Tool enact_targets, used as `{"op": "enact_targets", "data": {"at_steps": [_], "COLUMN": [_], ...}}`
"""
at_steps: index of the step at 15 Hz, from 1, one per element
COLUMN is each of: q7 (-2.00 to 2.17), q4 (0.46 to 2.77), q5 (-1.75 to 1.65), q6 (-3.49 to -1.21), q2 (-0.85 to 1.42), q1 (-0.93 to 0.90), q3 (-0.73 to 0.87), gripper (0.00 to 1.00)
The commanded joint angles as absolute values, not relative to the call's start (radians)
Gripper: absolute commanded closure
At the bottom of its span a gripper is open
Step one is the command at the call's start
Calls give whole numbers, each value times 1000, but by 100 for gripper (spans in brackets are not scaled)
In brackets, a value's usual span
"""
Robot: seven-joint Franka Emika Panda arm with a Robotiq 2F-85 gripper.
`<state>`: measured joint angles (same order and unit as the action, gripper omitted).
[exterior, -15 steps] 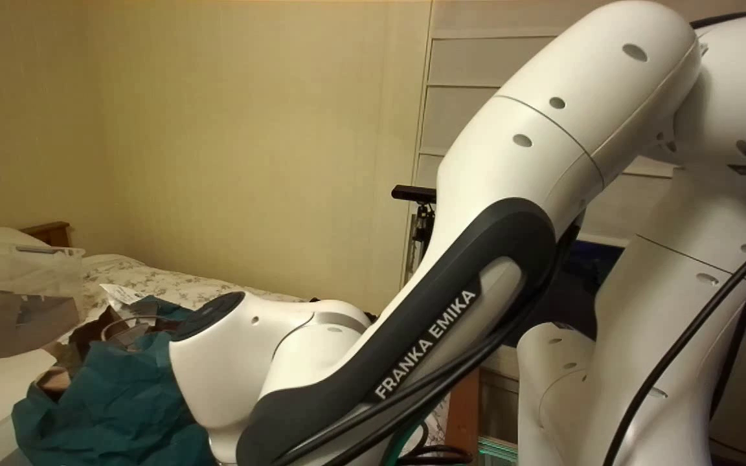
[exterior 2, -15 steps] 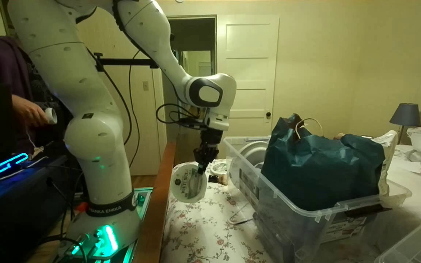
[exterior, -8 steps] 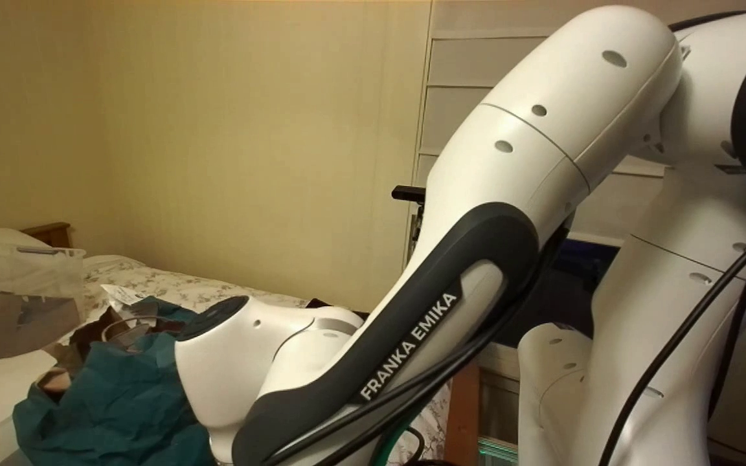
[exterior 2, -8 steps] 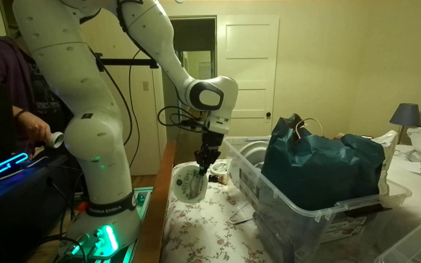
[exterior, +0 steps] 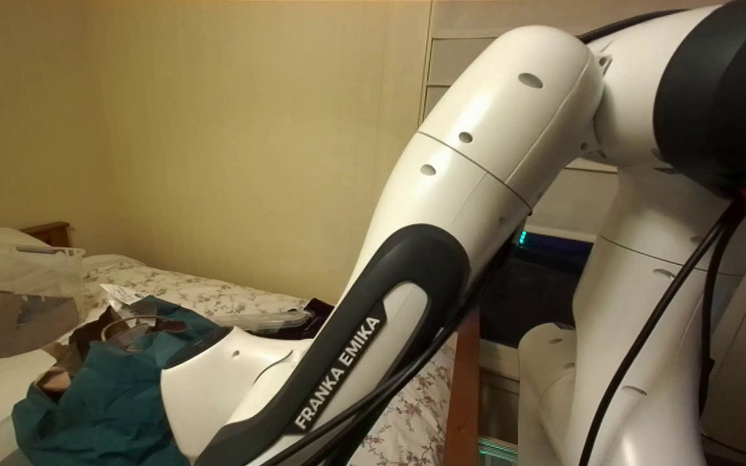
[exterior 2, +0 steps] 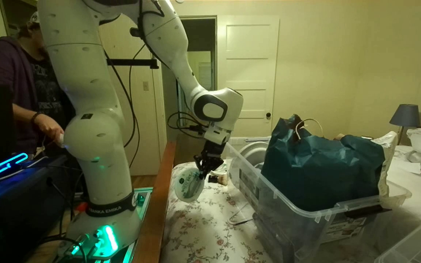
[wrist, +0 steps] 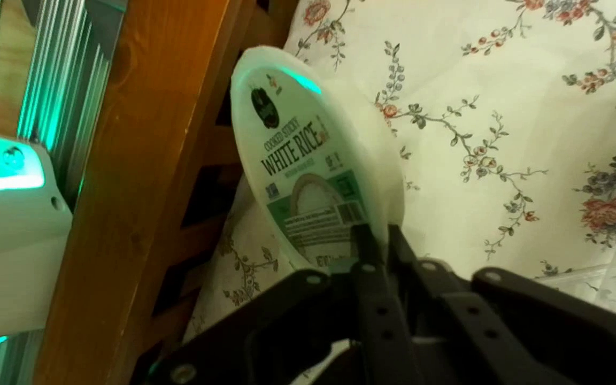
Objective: Move the lid to the left.
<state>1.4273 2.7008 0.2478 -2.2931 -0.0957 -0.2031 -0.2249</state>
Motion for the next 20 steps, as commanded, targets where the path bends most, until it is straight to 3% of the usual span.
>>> {"op": "enact_targets", "data": {"at_steps": [1,6,7,16,17,20], "q7": [1453,1318,1366,1334,1334,1416], "q4": [2605,2576,2590,2586,2586,2576], "q5": [424,732,609,688,688,704], "q6": [-2326,-2437,-2406,-2424,-2424,-2438], "q2": [22,65,47,62,62,72], "q1": [-218,-213,-214,-215,-215,-231], "q3": [-228,-230,-219,-219,-219,-231], "gripper": [97,98,93,93,98,98]}}
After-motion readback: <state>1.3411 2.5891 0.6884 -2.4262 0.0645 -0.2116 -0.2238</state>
